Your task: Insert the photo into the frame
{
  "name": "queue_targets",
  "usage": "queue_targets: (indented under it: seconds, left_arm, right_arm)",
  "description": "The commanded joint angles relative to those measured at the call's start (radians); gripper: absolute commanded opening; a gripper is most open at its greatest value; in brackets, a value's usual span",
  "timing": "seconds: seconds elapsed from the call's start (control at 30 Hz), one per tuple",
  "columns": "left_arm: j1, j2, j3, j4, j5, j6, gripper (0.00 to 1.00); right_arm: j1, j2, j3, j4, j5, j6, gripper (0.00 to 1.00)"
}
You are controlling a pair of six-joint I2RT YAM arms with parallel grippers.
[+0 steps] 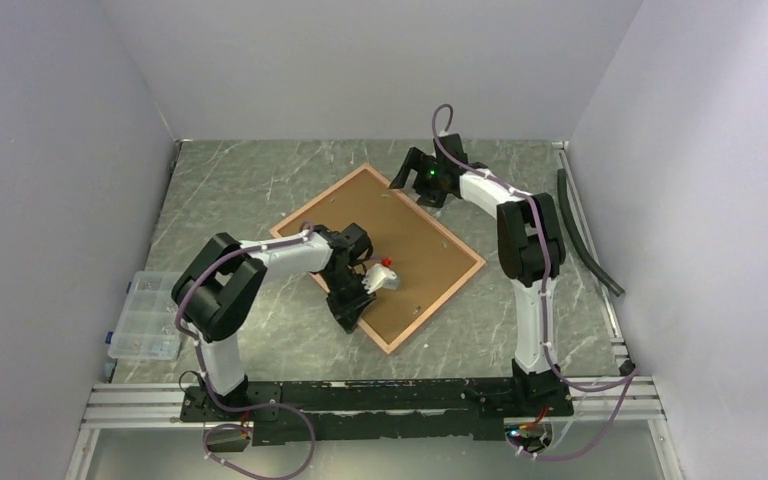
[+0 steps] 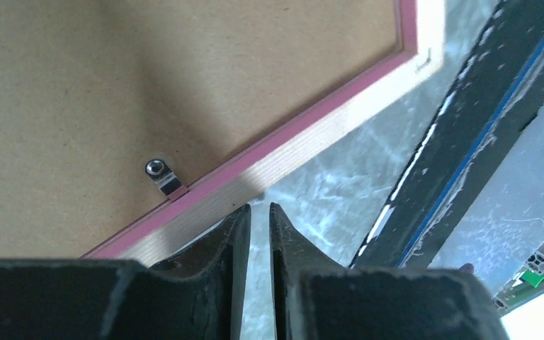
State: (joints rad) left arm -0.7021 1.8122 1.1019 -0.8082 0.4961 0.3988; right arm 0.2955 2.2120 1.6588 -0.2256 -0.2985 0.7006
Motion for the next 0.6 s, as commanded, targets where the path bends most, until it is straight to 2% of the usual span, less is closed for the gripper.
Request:
queue_targets:
  seconds: [0.0,0.13,0.23,0.3,0.43,0.57]
  left_arm:
    - [0.001,-0.007,0.082,-0.006,0.095,0.001,0.26]
    - [0.095,-0.067,0.122,-0.149,0.147,0.073,0.39]
    - [0.229,-0.075,0.237,-0.269,0.178,0.151,0.43]
    - [0.329,-0.045,0.348,-0.304,0.155,0.173,0.43]
    - [0.522,0.096,0.598,-0.233,0.050,0.095,0.42]
    - [0.667,0.305,0.857,-0.148,0.004,-0.036,0.42]
  right_arm:
    - [-0.060,-0.158,0.029,-0.154,0.059,-0.027,1.00]
    - [-0.119,-0.305,-0.021,-0.231,0.148,-0.058,1.00]
    - [-0.121,-0.465,-0.186,-0.224,0.181,-0.036,1.00]
    - [-0.113,-0.587,-0.356,-0.182,0.166,0.010,1.00]
    - [-0.086,-0.811,-0.678,-0.121,0.100,0.113,1.00]
    - [0.001,-0.972,-0.882,-0.142,0.102,0.175,1.00]
